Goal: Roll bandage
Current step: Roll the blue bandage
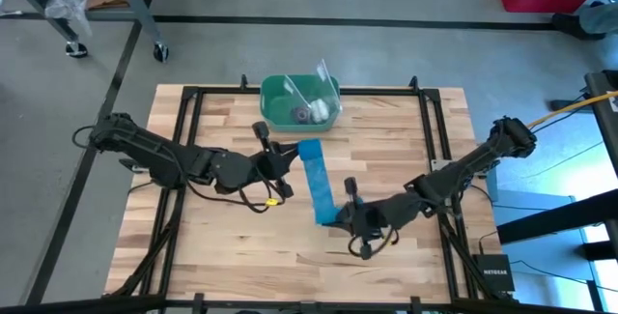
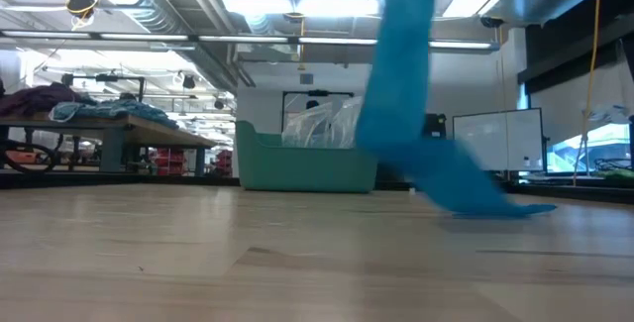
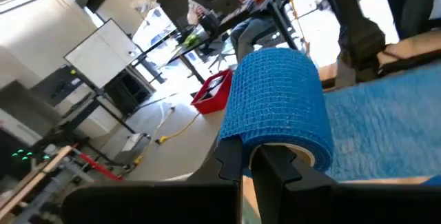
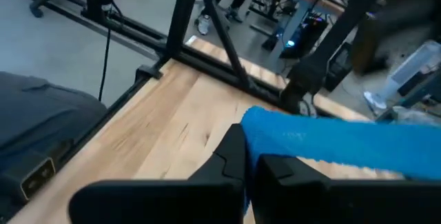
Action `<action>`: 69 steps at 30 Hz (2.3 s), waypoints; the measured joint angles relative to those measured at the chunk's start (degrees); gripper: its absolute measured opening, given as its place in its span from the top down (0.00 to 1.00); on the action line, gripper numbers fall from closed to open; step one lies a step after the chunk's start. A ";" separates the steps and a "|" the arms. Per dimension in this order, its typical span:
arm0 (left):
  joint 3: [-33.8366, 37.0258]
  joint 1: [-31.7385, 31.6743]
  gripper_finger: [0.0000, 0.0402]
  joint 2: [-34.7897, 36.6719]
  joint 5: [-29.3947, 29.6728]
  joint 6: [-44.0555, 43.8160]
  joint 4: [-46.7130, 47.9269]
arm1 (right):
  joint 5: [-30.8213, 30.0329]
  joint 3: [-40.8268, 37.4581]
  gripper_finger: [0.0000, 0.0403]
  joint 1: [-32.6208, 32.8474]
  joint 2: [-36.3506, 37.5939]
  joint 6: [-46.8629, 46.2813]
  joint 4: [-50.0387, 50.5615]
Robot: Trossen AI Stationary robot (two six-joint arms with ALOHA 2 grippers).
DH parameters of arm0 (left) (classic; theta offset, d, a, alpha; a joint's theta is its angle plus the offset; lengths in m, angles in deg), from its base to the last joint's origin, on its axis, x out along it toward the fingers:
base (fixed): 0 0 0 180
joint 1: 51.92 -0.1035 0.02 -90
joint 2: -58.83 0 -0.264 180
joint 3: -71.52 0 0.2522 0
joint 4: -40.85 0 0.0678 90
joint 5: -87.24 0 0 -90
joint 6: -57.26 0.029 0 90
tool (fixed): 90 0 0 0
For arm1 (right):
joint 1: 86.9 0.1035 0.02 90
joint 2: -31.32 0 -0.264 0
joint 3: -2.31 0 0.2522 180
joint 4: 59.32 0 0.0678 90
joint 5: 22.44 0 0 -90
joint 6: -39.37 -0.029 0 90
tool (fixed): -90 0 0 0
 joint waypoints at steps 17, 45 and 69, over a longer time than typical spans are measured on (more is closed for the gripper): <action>-0.09 -0.18 0.99 -3.81 0.99 9.47 -0.57 | -1.08 23.58 0.99 -4.11 -0.31 4.13 9.68; -0.02 2.45 0.99 -5.93 -0.20 17.61 0.46 | 14.71 24.19 0.51 -34.09 -3.85 -6.41 26.81; 0.00 -4.97 0.98 -5.95 -7.77 0.95 14.84 | 17.45 24.20 0.28 -34.34 -2.21 -13.75 40.88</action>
